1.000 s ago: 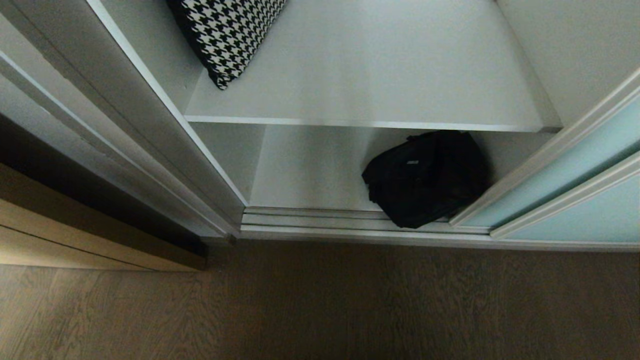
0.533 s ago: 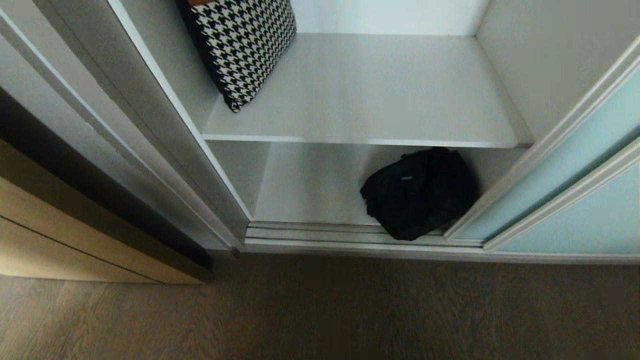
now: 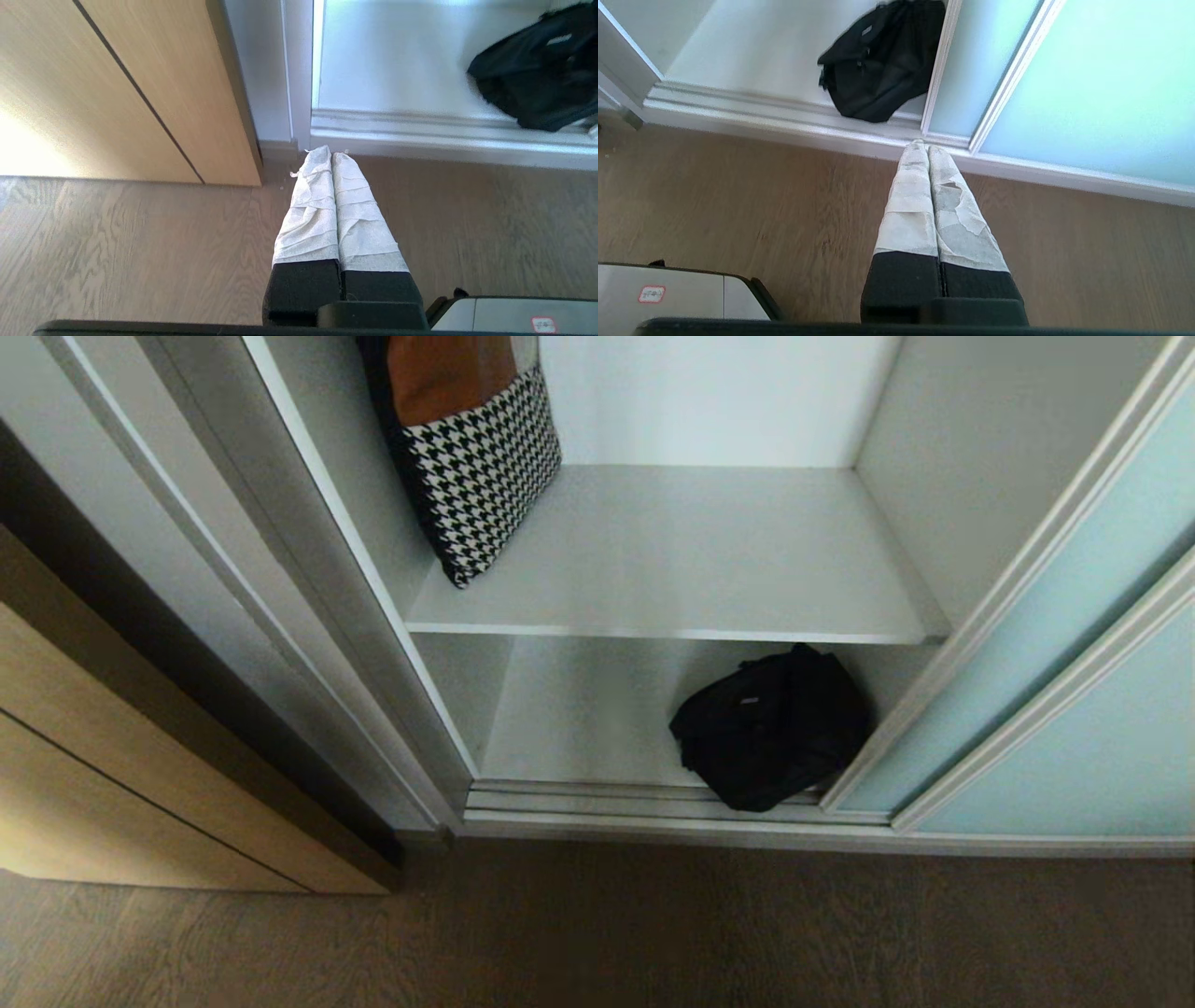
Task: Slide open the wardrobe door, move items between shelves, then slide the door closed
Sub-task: Close the door
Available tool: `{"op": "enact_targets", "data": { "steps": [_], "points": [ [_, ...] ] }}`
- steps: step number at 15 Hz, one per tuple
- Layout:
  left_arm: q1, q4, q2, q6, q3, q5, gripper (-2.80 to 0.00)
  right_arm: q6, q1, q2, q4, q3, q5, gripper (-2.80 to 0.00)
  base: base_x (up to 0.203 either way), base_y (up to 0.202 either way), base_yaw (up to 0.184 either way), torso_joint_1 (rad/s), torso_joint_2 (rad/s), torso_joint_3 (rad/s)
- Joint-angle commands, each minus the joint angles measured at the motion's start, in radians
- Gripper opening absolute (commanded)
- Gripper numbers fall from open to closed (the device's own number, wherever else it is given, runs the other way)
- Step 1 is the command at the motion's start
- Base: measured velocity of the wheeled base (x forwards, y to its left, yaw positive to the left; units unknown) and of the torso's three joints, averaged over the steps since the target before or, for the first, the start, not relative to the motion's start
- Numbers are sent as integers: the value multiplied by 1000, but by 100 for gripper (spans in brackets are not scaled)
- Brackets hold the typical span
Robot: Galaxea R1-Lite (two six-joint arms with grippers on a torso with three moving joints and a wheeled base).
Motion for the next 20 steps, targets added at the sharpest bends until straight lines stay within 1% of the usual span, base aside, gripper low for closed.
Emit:
{"op": "enact_targets", "data": {
  "steps": [1,8,12,20],
  "points": [
    [0,-1,2,1,0,0,-280,-1,0,0,0,0,0,-280,0,0,0,2,0,195],
    [0,-1,2,1,0,0,-280,4,0,0,0,0,-1,-280,0,0,0,4,2,187],
    [0,2,0,10,0,-1,-280,4,0,0,0,0,-1,-280,0,0,0,0,0,25],
    [0,2,0,4,0,-1,-280,8,0,-3,0,0,-1,-280,0,0,0,0,0,0]
  ]
}}
